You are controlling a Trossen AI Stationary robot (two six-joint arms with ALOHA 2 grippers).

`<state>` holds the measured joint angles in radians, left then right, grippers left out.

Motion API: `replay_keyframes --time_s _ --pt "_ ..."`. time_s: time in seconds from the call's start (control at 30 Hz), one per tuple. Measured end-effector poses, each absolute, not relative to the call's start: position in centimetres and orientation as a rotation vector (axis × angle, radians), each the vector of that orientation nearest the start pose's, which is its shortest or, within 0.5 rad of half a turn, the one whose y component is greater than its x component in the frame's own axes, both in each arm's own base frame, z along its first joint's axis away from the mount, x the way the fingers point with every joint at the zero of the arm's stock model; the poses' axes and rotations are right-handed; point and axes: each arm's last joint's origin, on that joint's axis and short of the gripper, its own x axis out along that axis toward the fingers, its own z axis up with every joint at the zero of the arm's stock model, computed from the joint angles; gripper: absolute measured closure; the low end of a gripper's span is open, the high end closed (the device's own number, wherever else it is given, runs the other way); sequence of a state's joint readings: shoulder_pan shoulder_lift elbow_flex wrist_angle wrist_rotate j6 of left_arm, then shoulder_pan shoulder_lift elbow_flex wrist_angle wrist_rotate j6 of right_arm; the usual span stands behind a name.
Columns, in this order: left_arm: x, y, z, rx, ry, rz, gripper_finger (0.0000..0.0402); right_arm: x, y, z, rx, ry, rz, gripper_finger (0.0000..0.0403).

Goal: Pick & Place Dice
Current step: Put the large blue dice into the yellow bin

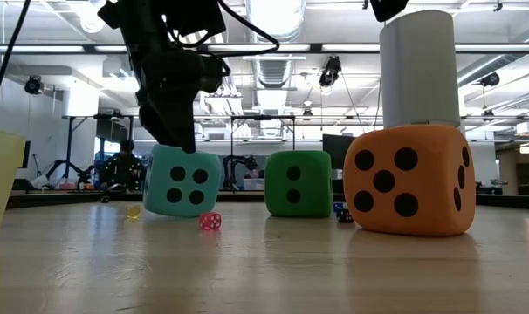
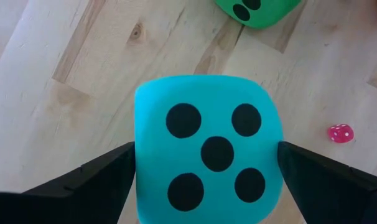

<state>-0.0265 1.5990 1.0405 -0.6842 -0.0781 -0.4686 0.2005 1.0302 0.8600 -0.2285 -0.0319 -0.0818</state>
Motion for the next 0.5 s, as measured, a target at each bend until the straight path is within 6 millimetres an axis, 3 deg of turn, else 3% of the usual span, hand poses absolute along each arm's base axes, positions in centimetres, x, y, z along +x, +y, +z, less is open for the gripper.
replay_keyframes --time_s 0.5 --pt "29.82 -0.56 19.71 -0.344 1.203 0.336 0.0023 22.02 4.57 31.01 -0.114 0.388 0.245 0.0394"
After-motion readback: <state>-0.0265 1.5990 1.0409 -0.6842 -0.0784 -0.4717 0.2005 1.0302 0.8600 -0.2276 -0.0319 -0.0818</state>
